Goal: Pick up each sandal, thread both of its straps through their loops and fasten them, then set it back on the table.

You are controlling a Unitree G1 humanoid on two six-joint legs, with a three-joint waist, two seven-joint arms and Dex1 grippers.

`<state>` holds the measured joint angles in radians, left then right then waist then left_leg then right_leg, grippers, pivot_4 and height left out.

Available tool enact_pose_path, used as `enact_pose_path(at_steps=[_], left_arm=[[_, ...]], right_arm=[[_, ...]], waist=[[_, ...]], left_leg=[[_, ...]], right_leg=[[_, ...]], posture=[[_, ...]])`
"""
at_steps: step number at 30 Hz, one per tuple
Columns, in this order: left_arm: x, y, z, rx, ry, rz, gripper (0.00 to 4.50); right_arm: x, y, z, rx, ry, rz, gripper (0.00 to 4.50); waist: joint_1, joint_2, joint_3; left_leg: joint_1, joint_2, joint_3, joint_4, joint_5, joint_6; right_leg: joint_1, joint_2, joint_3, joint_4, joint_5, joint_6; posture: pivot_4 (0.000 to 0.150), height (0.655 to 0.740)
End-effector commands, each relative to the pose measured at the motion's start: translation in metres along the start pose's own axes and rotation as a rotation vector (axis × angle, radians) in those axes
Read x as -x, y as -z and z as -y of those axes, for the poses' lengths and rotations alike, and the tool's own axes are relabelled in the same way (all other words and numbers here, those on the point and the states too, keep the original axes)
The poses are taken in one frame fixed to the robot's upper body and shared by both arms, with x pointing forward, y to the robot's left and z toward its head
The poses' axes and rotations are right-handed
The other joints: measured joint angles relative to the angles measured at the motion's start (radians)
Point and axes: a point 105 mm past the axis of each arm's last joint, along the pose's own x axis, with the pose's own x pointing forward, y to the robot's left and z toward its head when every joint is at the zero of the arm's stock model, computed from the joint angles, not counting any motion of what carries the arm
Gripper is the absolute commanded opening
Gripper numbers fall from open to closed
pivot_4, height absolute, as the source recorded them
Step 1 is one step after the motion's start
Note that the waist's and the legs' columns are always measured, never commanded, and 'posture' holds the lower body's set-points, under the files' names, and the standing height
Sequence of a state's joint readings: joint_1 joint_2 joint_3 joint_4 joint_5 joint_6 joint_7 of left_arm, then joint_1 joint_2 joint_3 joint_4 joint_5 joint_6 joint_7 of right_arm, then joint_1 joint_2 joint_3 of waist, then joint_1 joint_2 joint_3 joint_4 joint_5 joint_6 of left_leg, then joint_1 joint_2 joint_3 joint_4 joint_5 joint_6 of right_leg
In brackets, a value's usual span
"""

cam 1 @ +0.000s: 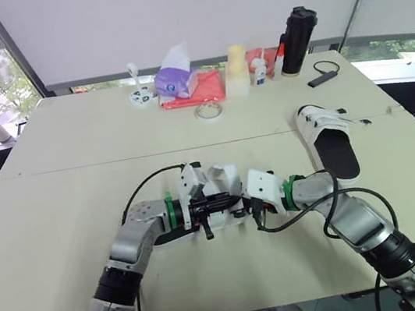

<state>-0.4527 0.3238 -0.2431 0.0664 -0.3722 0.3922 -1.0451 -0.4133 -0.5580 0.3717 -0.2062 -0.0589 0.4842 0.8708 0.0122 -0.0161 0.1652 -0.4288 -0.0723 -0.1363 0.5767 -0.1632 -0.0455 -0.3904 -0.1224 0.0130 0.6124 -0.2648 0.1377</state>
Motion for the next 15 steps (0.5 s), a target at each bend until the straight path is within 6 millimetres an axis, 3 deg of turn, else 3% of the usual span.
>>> enact_pose_path(at_steps=[1,6,15], left_arm=[[-0.002,0.012,0.016,0.045,0.087,-0.061,0.06],[0.006,0.018,0.03,0.046,0.166,-0.119,0.06],[0.008,0.034,0.024,-0.027,0.114,-0.19,0.06]], right_arm=[[-0.005,0.014,-0.008,-0.03,-0.032,-0.051,0.0],[-0.005,0.014,-0.008,-0.029,-0.031,-0.051,0.0],[-0.006,0.014,-0.007,-0.027,-0.033,-0.05,0.0]], waist=[[-0.001,0.0,0.0],[-0.003,0.0,0.0],[-0.003,0.001,0.0]], left_leg=[[0.0,0.0,0.0,0.0,0.0,0.0],[0.0,0.0,0.0,-0.001,0.0,0.0],[0.0,0.0,0.0,-0.001,-0.001,0.001]], right_leg=[[0.0,0.0,0.0,0.0,0.0,0.0],[0.0,0.0,0.0,0.0,0.0,0.0],[0.0,0.001,0.0,0.0,0.0,0.001]], posture=[[0.15,0.7296],[0.15,0.7296],[0.15,0.7296]])
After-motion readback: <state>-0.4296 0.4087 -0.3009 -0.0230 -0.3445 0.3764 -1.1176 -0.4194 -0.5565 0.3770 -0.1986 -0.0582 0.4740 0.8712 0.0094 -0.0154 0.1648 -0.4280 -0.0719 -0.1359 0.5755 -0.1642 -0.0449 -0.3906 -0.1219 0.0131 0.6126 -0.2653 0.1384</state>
